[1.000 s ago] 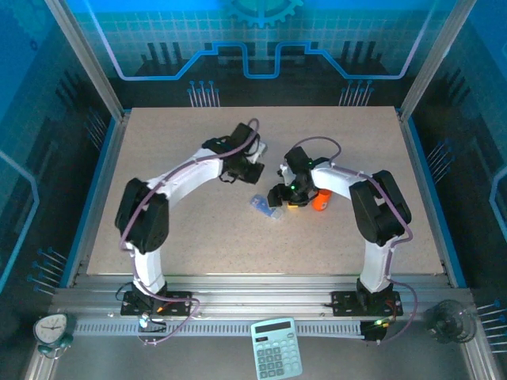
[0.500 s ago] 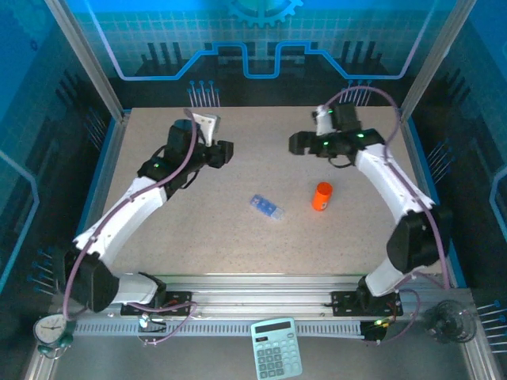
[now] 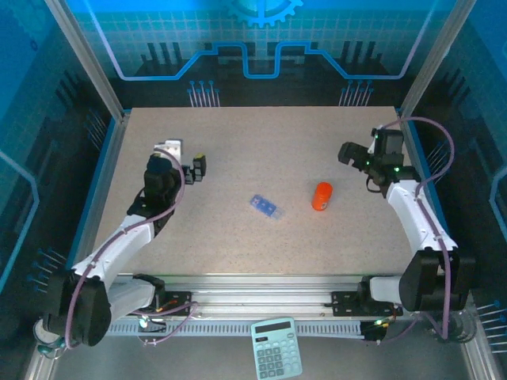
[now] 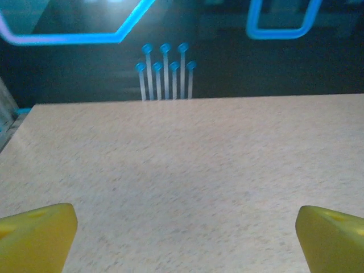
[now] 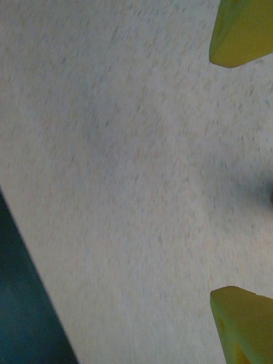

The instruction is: Sort the pills into containers

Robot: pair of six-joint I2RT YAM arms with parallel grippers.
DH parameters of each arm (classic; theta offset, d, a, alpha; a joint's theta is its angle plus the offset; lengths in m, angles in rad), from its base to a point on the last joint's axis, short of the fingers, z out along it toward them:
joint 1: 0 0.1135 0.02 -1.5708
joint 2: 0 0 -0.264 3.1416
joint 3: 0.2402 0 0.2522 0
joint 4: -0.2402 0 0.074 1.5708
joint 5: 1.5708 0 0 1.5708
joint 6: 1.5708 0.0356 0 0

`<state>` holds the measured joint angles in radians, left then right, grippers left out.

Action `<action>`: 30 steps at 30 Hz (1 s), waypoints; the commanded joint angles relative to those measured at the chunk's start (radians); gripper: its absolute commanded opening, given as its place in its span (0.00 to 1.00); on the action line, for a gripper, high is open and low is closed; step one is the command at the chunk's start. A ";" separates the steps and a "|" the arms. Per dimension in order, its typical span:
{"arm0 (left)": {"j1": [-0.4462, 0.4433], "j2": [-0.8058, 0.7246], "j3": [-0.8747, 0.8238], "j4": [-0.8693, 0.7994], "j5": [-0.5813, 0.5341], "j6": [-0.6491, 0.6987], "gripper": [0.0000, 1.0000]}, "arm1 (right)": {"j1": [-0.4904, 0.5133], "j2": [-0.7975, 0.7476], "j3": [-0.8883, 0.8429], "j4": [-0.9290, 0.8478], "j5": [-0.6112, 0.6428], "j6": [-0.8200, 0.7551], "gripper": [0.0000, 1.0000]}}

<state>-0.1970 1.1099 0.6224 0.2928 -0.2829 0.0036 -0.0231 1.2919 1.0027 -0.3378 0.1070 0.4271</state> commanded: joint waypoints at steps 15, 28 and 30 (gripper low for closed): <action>0.094 0.233 -0.339 0.644 0.020 0.048 0.99 | 0.003 -0.042 -0.486 0.677 0.195 -0.251 1.00; 0.186 0.438 -0.226 0.591 0.202 -0.002 0.99 | 0.109 0.220 -0.646 1.248 -0.002 -0.446 1.00; 0.194 0.444 -0.230 0.614 0.207 -0.003 0.99 | 0.077 0.237 -0.597 1.192 -0.027 -0.423 1.00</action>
<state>-0.0288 1.5517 0.3645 0.9142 -0.1417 0.0311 0.0731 1.5341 0.3408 0.8013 0.1326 0.0471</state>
